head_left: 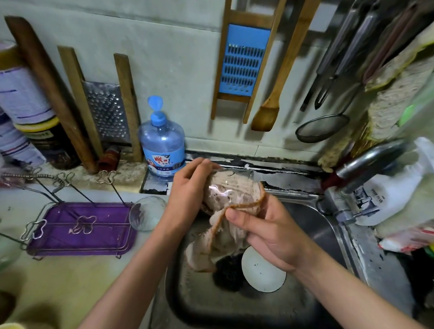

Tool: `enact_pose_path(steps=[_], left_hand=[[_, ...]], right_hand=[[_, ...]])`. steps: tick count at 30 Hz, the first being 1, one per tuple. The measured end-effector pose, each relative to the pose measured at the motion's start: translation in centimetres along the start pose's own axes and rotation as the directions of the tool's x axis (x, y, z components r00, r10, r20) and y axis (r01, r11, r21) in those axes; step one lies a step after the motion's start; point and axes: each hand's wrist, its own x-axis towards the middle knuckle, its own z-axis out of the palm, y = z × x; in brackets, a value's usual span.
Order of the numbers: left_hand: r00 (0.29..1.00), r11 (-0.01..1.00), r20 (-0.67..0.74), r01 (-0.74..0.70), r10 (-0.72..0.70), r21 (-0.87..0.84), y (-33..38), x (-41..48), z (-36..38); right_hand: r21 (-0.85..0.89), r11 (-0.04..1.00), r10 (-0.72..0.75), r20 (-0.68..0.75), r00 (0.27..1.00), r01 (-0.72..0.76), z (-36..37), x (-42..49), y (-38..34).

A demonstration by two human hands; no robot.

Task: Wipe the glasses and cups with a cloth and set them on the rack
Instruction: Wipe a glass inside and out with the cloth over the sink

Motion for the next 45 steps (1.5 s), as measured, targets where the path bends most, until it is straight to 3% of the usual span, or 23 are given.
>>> enact_pose_path(steps=[3, 5, 6, 8, 9, 10, 12, 14, 15, 19, 21, 23, 27, 28, 29, 32, 34, 36, 38, 39, 41, 43, 45], left_hand=[[0.999, 1.0, 0.042, 0.016, -0.016, -0.001, 0.2, 0.1, 0.0], [0.997, 0.999, 0.07, 0.044, -0.044, 0.004, 0.5, 0.1, 0.1], [0.994, 0.998, 0.083, 0.07, -0.07, 0.01, 0.5, 0.1, 0.1], [0.983, 0.989, 0.112, 0.146, -0.146, 0.012, 0.8, 0.0, 0.0], [0.971, 0.98, 0.131, 0.2, -0.201, 0.02, 0.8, 0.0, -0.1], [0.952, 0.966, 0.161, 0.256, -0.259, 0.04, 1.0, -0.1, -0.1], [0.908, 0.939, 0.238, 0.336, -0.344, 0.072, 1.4, -0.5, -0.3], [0.88, 0.934, 0.322, 0.354, -0.35, 0.049, 1.7, -0.9, -0.8], [0.874, 0.941, 0.364, 0.337, -0.322, 0.023, 1.7, -1.2, -1.3], [0.921, 0.99, 0.374, 0.135, -0.108, -0.045, 0.9, -2.0, -2.1], [0.951, 0.998, 0.306, -0.056, 0.047, 0.019, 0.1, -2.3, -1.7], [0.954, 0.978, 0.23, -0.205, 0.191, 0.036, -0.3, -2.4, -0.9], [0.961, 0.962, 0.049, -0.272, 0.271, 0.018, -0.4, -2.6, 0.2], [0.973, 0.974, 0.029, -0.227, 0.227, -0.011, -0.5, -2.6, 0.3], [0.985, 0.984, 0.029, -0.169, 0.171, -0.05, -0.5, -2.6, 0.3], [0.997, 0.997, 0.073, 0.009, -0.003, -0.076, -0.5, -2.4, 0.1], [0.987, 0.99, 0.084, 0.141, -0.138, -0.029, -0.4, -2.5, -0.1], [0.959, 0.966, 0.125, 0.257, -0.255, -0.001, -0.6, -2.6, -0.2], [0.936, 0.951, 0.185, 0.309, -0.299, -0.028, -0.4, -2.6, -0.5], [0.931, 0.948, 0.21, 0.315, -0.298, -0.053, -0.6, -2.6, -0.7], [0.949, 0.96, 0.223, 0.253, -0.222, -0.121, -1.1, -2.5, -1.3], [0.979, 0.979, 0.192, 0.106, -0.072, -0.172, -1.9, -2.5, -1.5], [0.99, 0.99, 0.116, -0.06, 0.075, -0.128, -2.4, -2.8, -1.1]], right_hand=[[-0.446, 0.893, -0.056, 0.021, 0.998, 0.059, -0.3, -0.4, 0.6], [-0.764, 0.621, -0.103, 0.141, 0.985, 0.174, -1.3, -0.4, 1.2], [-0.874, 0.394, -0.152, 0.243, 0.958, 0.284, -2.2, -0.3, 1.7], [-0.886, -0.128, -0.183, 0.464, 0.867, 0.447, -4.0, 0.1, 2.6], [-0.823, -0.301, -0.195, 0.547, 0.814, 0.482, -4.9, 0.4, 3.0], [-0.771, -0.396, -0.203, 0.603, 0.772, 0.499, -5.6, 0.7, 3.2], [-0.731, -0.439, -0.198, 0.646, 0.737, 0.522, -5.9, 0.8, 3.3], [-0.757, -0.383, -0.199, 0.627, 0.753, 0.529, -5.6, 0.5, 3.4], [-0.799, -0.287, -0.221, 0.592, 0.775, 0.528, -5.3, 0.2, 3.2], [-0.837, 0.407, -0.346, 0.23, 0.91, 0.366, -3.4, -0.6, 1.2], [-0.716, 0.641, -0.291, 0.11, 0.951, 0.278, -2.1, -0.7, 0.2], [-0.582, 0.774, -0.263, 0.063, 0.963, 0.249, -1.0, -0.9, -0.5], [-0.6, 0.781, -0.181, 0.048, 0.982, 0.173, -0.4, -0.9, 0.1], [-0.704, 0.681, -0.199, 0.088, 0.976, 0.202, -0.6, -0.9, 0.6], [-0.823, 0.496, -0.245, 0.173, 0.954, 0.277, -1.0, -0.9, 1.0], [-0.837, -0.213, -0.248, 0.546, 0.8, 0.504, -3.0, -0.3, 2.1], [-0.726, -0.394, -0.176, 0.662, 0.729, 0.564, -4.8, 0.1, 2.3], [-0.69, -0.424, -0.12, 0.685, 0.719, 0.586, -5.9, 0.3, 2.6], [-0.708, -0.409, -0.138, 0.671, 0.728, 0.576, -5.9, 0.3, 2.8], [-0.759, -0.325, -0.154, 0.631, 0.761, 0.564, -5.7, 0.2, 2.7], [-0.879, 0.036, -0.146, 0.466, 0.873, 0.476, -4.4, -0.2, 1.7], [-0.87, 0.43, -0.109, 0.213, 0.971, 0.239, -3.0, -0.5, 0.7], [-0.744, 0.666, -0.053, 0.034, 0.998, 0.061, -1.8, -0.4, 0.6]])
